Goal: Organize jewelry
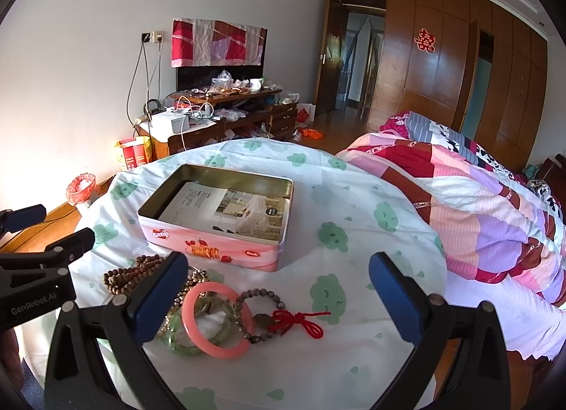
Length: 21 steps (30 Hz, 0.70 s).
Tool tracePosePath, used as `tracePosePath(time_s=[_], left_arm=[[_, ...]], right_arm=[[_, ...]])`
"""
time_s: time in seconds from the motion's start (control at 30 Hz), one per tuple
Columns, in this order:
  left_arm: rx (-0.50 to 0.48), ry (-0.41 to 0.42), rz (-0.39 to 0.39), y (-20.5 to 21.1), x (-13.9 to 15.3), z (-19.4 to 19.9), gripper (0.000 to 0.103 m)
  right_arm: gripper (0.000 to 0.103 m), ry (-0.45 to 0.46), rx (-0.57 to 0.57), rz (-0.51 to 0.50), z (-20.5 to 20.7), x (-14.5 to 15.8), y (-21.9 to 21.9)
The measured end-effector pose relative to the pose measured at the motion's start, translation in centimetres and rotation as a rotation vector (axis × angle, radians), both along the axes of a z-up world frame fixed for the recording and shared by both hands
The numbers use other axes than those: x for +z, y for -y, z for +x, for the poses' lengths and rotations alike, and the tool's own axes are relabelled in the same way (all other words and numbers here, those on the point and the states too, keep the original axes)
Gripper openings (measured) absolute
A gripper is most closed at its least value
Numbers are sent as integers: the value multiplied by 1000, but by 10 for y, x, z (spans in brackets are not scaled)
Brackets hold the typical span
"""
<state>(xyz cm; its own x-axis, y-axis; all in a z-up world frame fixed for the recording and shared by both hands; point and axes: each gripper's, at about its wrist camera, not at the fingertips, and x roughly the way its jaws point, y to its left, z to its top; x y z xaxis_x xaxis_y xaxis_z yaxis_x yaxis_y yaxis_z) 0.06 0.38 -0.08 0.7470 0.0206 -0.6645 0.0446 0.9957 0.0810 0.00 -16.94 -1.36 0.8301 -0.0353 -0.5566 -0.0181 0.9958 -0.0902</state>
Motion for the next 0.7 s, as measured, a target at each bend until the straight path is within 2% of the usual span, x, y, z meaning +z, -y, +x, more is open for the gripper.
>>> tracePosePath(time_s=[0.7], left_arm=[[5,0,5,-1,-2,1,80]], right_arm=[[103,-19,-6,5,4,-4,1]])
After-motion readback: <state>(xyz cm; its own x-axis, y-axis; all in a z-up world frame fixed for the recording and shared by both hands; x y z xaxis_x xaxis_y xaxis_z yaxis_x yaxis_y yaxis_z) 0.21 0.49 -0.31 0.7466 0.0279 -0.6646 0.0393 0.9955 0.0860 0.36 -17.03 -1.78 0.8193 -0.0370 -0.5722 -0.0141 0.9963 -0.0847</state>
